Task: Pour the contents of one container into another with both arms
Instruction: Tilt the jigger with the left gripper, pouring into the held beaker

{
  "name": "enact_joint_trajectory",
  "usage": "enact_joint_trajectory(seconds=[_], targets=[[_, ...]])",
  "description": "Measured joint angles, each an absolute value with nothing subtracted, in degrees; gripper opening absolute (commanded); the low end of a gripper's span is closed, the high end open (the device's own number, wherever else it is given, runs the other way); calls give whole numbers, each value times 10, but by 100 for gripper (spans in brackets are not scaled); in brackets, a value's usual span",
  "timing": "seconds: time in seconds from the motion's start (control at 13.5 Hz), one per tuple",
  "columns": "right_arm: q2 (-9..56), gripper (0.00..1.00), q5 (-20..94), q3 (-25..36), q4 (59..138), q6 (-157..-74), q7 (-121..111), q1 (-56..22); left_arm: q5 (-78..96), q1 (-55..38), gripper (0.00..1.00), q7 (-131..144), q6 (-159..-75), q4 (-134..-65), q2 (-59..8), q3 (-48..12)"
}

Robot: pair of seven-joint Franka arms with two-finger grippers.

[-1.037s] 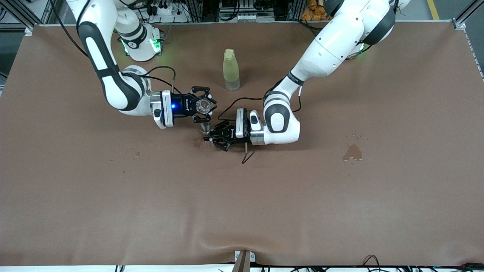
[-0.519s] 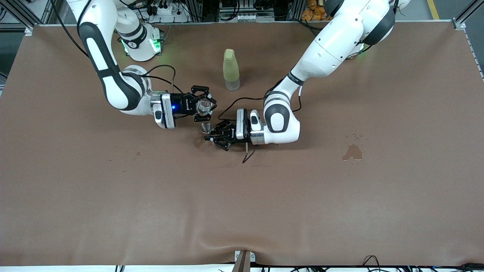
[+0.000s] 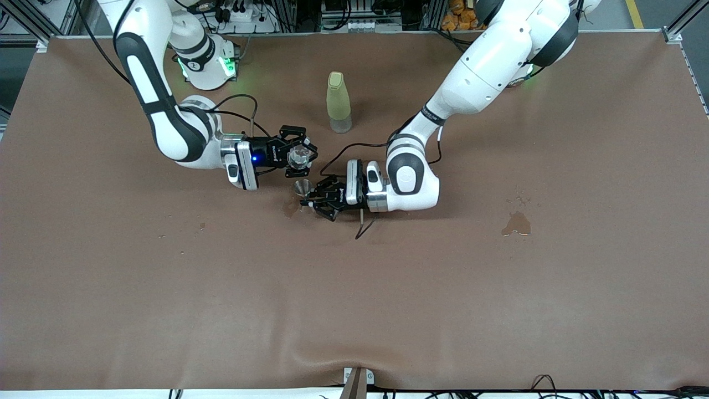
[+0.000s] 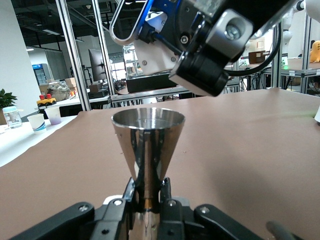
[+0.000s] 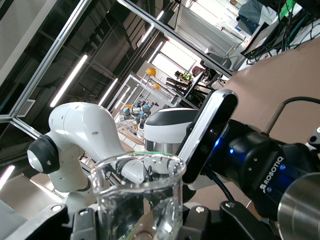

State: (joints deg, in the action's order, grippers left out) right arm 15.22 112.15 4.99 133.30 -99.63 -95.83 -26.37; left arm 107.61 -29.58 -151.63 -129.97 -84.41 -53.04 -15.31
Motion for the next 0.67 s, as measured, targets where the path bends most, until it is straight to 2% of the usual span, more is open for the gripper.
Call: enact_joint_trajectory(seconds=[0.67], targets=[[152, 0, 1122, 48, 1333, -976, -833, -264, 1076, -296, 0, -1515, -1299, -847, -532, -153]])
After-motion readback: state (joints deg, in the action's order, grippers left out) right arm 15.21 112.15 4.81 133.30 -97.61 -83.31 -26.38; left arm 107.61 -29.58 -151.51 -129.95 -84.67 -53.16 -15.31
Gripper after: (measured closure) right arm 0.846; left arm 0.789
